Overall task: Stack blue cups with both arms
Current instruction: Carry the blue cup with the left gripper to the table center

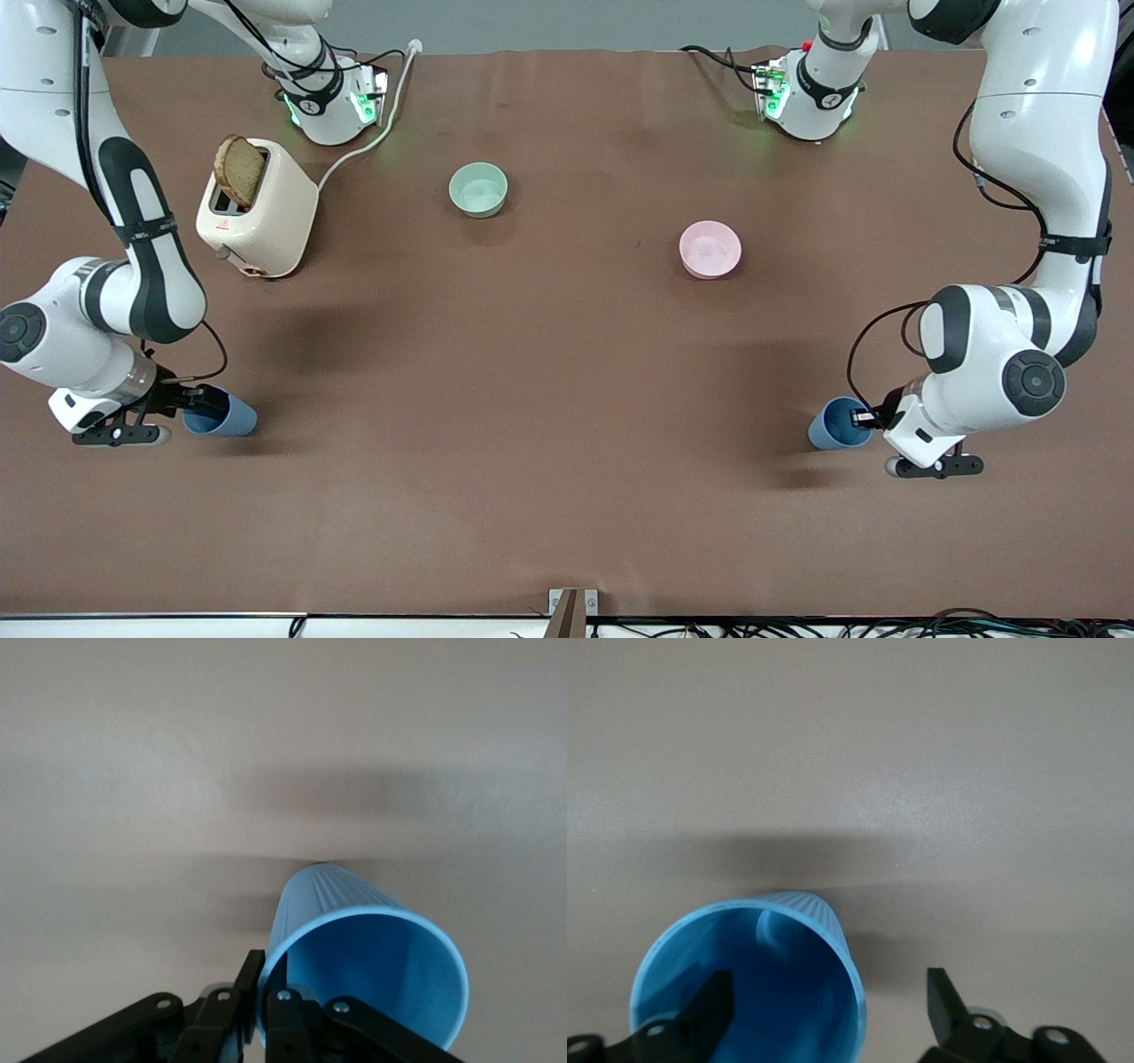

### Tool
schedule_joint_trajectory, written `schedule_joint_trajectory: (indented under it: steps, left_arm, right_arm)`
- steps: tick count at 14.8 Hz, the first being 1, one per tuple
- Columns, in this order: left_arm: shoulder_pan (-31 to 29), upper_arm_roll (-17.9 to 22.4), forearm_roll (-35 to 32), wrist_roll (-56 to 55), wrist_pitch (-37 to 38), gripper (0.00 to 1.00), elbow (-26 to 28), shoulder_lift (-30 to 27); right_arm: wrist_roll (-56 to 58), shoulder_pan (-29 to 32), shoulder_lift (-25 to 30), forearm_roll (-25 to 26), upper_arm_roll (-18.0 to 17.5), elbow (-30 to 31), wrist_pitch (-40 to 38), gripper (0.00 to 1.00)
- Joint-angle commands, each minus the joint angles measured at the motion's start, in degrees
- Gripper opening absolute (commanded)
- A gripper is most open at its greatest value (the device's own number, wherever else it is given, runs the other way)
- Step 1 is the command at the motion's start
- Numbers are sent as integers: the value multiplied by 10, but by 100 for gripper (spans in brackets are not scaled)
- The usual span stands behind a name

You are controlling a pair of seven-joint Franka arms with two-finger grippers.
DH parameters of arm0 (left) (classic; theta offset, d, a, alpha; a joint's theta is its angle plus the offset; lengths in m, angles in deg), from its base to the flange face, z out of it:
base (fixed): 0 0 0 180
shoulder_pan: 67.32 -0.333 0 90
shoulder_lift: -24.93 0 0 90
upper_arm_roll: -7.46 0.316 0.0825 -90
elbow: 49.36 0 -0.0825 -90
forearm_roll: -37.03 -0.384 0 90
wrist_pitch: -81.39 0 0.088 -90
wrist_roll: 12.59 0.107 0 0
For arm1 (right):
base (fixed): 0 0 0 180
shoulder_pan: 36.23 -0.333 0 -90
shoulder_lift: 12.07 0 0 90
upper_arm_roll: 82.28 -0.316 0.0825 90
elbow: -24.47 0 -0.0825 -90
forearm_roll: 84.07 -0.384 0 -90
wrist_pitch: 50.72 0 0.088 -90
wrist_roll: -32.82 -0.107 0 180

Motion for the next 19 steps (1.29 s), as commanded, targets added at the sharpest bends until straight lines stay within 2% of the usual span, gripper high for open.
schedule_joint_trajectory:
  steps: [1,2,3,6,9,12,14,16,18,19]
  left_arm:
    - [5,-19,-10,3,12,0,-13,-23]
    - [13,-39,-10,-3,16,0,-10,-33]
    - [31,-51,-9,-14,43,0,-6,-45]
    - [106,-71,-9,-141,83,0,-6,-53]
    - [204,-71,-9,-291,78,0,-9,-42]
    - [271,-70,-9,-380,43,0,-9,-17]
    - [299,-69,-8,-412,6,0,-8,-1]
    - [315,-69,-9,-440,-22,0,-8,17]
    - [326,-67,-9,-449,-36,0,-8,27]
    - [328,-66,-10,-449,-37,1,-8,30]
  right_arm:
    - [5,5,1,-5,-4,4,6,26]
    - [4,5,1,-9,-4,4,6,4]
    - [3,5,1,-10,-5,4,6,1]
    - [7,6,2,-10,-4,2,4,1]
    - [12,11,13,-10,-4,-14,-19,1]
    - [6,8,50,-13,-6,-15,-54,1]
    - [1,6,79,-30,-8,-24,-110,1]
    - [-14,-3,105,-73,-9,-32,-170,1]
    - [-63,-23,126,-81,-10,-36,-193,1]
    - [-103,-34,136,-81,-21,-36,-195,1]
